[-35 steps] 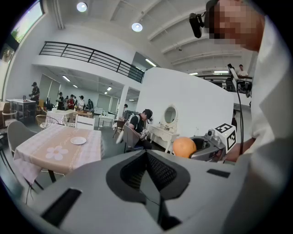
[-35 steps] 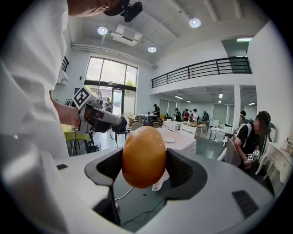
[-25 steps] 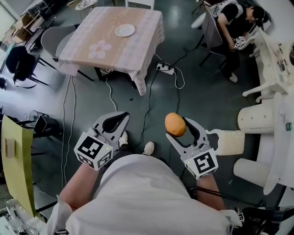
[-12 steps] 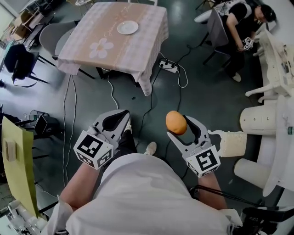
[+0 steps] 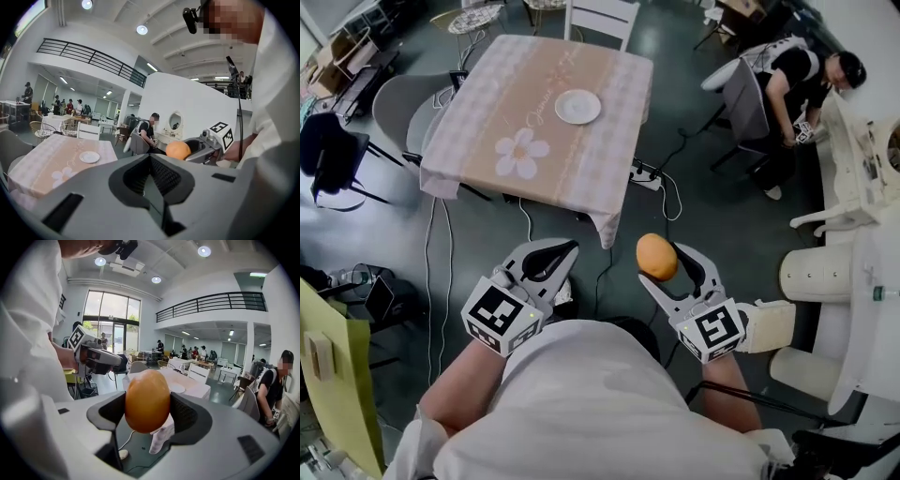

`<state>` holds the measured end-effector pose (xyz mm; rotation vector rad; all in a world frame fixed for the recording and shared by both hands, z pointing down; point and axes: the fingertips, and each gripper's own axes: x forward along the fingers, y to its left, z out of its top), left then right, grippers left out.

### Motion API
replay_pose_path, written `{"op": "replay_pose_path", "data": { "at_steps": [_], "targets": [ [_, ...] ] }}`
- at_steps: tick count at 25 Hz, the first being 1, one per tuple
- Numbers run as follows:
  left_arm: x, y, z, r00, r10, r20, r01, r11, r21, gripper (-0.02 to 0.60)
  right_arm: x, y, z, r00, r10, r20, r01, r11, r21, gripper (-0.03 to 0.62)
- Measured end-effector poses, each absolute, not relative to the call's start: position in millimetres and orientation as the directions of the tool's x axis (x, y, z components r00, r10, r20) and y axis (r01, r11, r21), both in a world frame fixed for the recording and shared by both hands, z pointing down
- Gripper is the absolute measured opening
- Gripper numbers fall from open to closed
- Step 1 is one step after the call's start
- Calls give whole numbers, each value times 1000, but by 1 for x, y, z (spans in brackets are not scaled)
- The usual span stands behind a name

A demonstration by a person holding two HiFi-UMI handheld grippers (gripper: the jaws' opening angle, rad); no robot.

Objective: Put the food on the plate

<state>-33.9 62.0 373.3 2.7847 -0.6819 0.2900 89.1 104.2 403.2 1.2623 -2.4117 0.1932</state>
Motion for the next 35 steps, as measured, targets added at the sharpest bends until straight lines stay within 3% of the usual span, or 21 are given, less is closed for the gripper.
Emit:
{"op": "replay_pose_path", "data": {
  "at_steps": [10,22,35],
  "targets": [
    [-108,-22,386,815,-516,262,-573,-785,236,9,47,-31,417,-537,-682,496,-741,663,109,308],
    [-94,-99,374,666,-694,274,-745,-638,196,9,59,-200,473,-640,-529,557,-557,819,138,309],
    [-67,-141,369,443,-825,350,-896,-402,187,10,65,-358,581,-639,-354,683,-386,916,114,310]
  ]
}}
